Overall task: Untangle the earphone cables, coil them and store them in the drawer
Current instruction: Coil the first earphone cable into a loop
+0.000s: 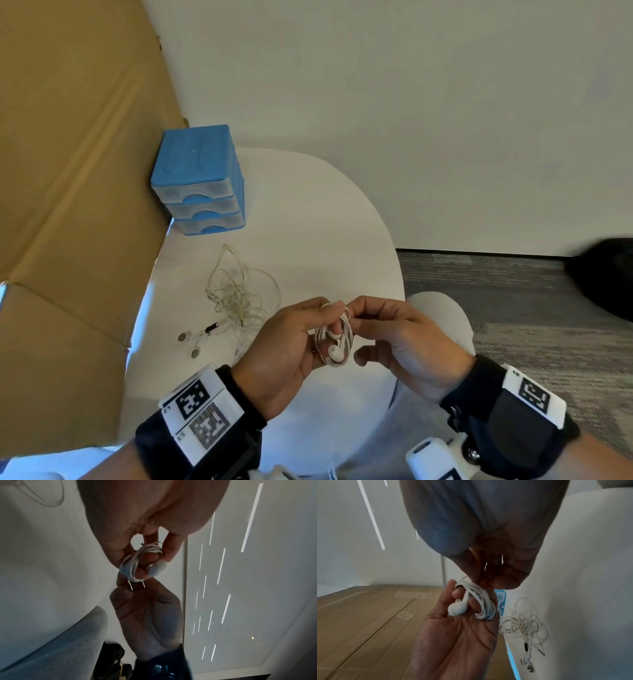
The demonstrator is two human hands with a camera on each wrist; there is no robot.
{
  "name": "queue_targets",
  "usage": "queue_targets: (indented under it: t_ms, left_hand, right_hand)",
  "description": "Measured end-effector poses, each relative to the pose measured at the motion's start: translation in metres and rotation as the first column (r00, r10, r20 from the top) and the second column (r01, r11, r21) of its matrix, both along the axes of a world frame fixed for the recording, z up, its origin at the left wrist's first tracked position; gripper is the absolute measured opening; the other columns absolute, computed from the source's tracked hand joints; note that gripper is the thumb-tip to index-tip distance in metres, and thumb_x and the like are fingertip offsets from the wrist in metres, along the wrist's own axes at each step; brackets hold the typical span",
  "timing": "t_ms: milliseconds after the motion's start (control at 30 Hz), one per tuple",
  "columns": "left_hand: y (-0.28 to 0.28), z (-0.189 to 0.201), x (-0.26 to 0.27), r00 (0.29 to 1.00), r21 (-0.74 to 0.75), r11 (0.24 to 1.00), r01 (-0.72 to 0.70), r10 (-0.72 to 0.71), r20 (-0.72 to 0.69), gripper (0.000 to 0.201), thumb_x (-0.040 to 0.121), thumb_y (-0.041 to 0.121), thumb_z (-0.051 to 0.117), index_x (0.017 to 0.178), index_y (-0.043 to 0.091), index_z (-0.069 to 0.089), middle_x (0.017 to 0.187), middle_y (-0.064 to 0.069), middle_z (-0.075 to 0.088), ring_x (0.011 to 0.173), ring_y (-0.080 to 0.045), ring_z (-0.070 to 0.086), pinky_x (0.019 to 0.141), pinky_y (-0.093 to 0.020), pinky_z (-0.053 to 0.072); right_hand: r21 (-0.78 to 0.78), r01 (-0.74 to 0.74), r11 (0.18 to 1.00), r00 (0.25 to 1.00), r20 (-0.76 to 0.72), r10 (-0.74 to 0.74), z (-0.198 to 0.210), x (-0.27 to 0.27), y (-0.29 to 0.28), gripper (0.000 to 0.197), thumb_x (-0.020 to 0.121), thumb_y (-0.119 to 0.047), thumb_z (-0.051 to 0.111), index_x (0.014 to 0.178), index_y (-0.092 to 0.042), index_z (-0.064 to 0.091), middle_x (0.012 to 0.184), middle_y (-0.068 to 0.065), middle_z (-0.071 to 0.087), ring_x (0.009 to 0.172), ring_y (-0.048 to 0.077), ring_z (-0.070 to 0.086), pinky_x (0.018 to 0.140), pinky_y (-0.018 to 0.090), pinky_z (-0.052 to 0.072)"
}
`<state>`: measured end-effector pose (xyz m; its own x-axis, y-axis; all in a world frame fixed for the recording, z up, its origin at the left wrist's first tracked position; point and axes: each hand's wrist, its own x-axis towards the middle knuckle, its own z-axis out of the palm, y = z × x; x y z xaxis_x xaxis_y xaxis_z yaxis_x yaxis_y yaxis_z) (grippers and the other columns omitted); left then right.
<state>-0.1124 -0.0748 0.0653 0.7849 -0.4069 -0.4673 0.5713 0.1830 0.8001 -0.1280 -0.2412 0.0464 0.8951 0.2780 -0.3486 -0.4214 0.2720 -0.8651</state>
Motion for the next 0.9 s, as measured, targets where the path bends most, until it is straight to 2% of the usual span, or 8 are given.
queue_targets:
  t_ms: [167, 233, 300, 400, 500, 700, 800, 900]
  left_hand:
    - [0.001, 0.003, 0.001, 1.0, 0.009, 1.0, 0.006, -0.006, 0.012, 0.027, 0.076, 0.029, 0.065, 0.058, 0.011, 0.054, 0.074, -0.014, 0.055, 0.068, -0.026, 0.048, 0.058, -0.024, 0.047]
    - [0.001, 0.005, 0.0, 1.0, -0.001, 1.0, -0.001, 0.001, 0.009, 0.026, 0.074, 0.028, 0.065, 0.06, 0.009, 0.055, 0.067, -0.01, 0.052, 0.054, -0.019, 0.048, 0.059, -0.025, 0.047]
    - [0.0, 0.005, -0.001, 1.0, -0.005, 1.0, -0.011, 0.011, 0.007, 0.026, 0.074, 0.027, 0.064, 0.06, 0.008, 0.054, 0.063, -0.008, 0.05, 0.049, -0.017, 0.047, 0.059, -0.025, 0.047]
    - [0.002, 0.004, 0.0, 1.0, 0.021, 0.999, -0.031, 0.031, 0.006, 0.027, 0.074, 0.028, 0.063, 0.058, 0.009, 0.053, 0.062, -0.006, 0.047, 0.048, -0.016, 0.044, 0.062, -0.027, 0.046]
    - [0.003, 0.004, 0.002, 0.999, -0.003, 0.999, -0.034, 0.034, -0.007, 0.028, 0.076, 0.026, 0.063, 0.059, 0.008, 0.05, 0.062, -0.008, 0.047, 0.045, -0.016, 0.041, 0.058, -0.026, 0.047]
    - [0.0, 0.003, -0.001, 0.997, -0.009, 1.0, 0.03, -0.029, 0.066, 0.028, 0.084, 0.024, 0.057, 0.061, 0.008, 0.052, 0.059, -0.011, 0.048, 0.052, -0.024, 0.05, 0.06, -0.031, 0.043]
    - [-0.003, 0.002, -0.004, 0.995, 0.017, 0.999, 0.034, -0.036, 0.097, 0.027, 0.078, 0.03, 0.059, 0.065, 0.006, 0.056, 0.06, -0.013, 0.045, 0.05, -0.021, 0.046, 0.062, -0.03, 0.044]
    - [-0.005, 0.0, -0.007, 0.992, 0.055, 0.998, 0.021, -0.028, 0.124, 0.031, 0.077, 0.032, 0.06, 0.071, 0.002, 0.058, 0.065, -0.018, 0.042, 0.058, -0.025, 0.044, 0.064, -0.031, 0.043]
  right_hand:
    - [0.063, 0.09, 0.994, 0.995, -0.043, -0.087, 0.001, -0.002, 0.005, 0.007, 0.08, -0.005, 0.07, 0.087, -0.004, 0.068, 0.082, 0.013, 0.065, 0.071, 0.016, 0.06, 0.055, 0.025, 0.046]
    - [0.078, 0.162, 0.984, 0.984, -0.088, -0.155, 0.001, -0.003, 0.007, 0.011, 0.073, -0.009, 0.072, 0.083, -0.008, 0.068, 0.08, 0.011, 0.066, 0.068, 0.016, 0.061, 0.055, 0.025, 0.044]
    - [0.09, 0.166, 0.982, 0.981, -0.114, -0.155, 0.001, -0.005, 0.009, 0.012, 0.071, -0.013, 0.076, 0.08, -0.011, 0.069, 0.079, 0.009, 0.066, 0.069, 0.015, 0.063, 0.056, 0.025, 0.044]
    - [0.098, 0.09, 0.991, 0.989, -0.124, -0.077, 0.003, -0.007, 0.009, 0.012, 0.076, -0.018, 0.072, 0.084, -0.011, 0.067, 0.083, 0.009, 0.066, 0.074, 0.015, 0.062, 0.058, 0.026, 0.043]
    - [0.1, 0.072, 0.992, 0.995, -0.078, -0.064, 0.004, -0.009, 0.011, 0.011, 0.075, -0.013, 0.072, 0.085, -0.014, 0.066, 0.083, 0.008, 0.066, 0.073, 0.017, 0.06, 0.06, 0.028, 0.041]
    - [-0.091, 0.073, 0.993, 0.989, 0.134, -0.06, 0.01, -0.013, 0.02, 0.018, 0.071, -0.009, 0.078, 0.084, -0.006, 0.066, 0.072, 0.011, 0.066, 0.063, 0.02, 0.055, 0.053, 0.025, 0.037]
    - [-0.158, 0.112, 0.981, 0.989, 0.115, -0.094, 0.008, -0.013, 0.021, 0.009, 0.073, -0.013, 0.073, 0.075, -0.007, 0.067, 0.069, 0.021, 0.064, 0.066, 0.031, 0.045, 0.053, 0.03, 0.033]
    - [-0.22, 0.083, 0.972, 0.993, 0.099, -0.063, 0.013, -0.012, 0.019, 0.008, 0.074, -0.012, 0.067, 0.073, -0.004, 0.066, 0.077, 0.037, 0.062, 0.063, 0.03, 0.045, 0.052, 0.029, 0.033]
